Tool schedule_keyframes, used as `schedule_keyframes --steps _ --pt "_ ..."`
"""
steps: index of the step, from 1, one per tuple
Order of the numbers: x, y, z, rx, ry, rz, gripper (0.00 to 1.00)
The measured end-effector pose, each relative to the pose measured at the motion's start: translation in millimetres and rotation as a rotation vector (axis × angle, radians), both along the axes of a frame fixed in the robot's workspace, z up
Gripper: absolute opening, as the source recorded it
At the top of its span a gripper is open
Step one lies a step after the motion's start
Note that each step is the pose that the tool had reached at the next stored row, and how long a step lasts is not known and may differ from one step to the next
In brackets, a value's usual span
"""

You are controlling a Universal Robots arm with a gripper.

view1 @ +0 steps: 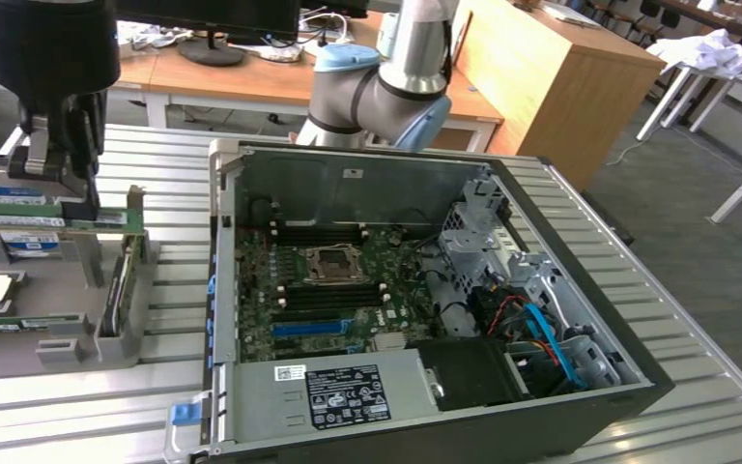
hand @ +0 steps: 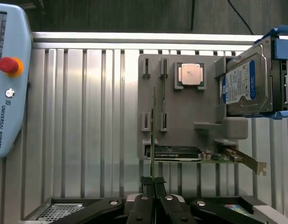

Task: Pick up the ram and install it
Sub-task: 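Pick up the ram and move it above insertion slot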

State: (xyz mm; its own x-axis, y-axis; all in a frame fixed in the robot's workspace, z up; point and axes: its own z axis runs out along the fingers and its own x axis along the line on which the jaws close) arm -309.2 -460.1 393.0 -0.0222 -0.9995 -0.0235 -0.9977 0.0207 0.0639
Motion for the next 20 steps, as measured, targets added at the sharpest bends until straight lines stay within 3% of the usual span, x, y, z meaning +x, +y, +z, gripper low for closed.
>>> schedule_keyframes --steps 20 --pt "62.8 -3.4 0.1 -0.0001 0.0076 0.001 0.12"
